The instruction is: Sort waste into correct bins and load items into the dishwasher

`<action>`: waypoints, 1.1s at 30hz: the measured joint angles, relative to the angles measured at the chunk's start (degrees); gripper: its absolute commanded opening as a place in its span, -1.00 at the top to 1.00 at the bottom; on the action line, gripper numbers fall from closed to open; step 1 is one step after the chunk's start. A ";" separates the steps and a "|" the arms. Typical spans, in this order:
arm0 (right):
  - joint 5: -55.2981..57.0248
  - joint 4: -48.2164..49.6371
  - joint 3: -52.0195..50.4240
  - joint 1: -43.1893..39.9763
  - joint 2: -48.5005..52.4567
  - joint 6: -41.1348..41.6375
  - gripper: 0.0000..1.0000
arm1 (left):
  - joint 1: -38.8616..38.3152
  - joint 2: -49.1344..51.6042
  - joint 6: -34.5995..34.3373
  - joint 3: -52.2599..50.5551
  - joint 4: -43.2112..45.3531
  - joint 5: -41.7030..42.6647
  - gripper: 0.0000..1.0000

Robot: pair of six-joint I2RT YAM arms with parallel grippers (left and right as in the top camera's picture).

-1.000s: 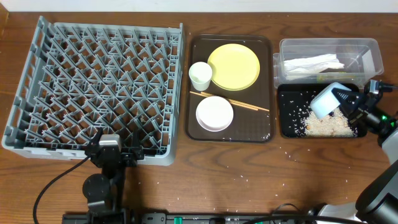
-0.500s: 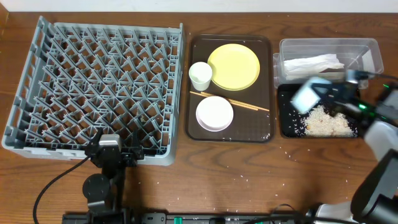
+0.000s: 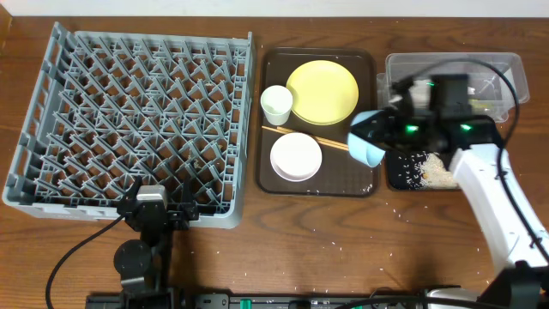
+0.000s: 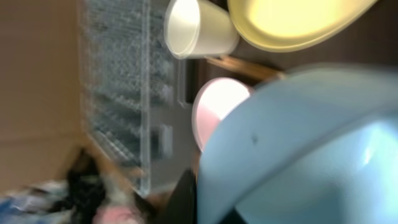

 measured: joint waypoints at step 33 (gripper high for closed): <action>39.34 -6.69 2.73 23.02 17.09 -5.03 -0.16 | 0.00 0.00 0.00 0.00 0.00 0.00 -0.85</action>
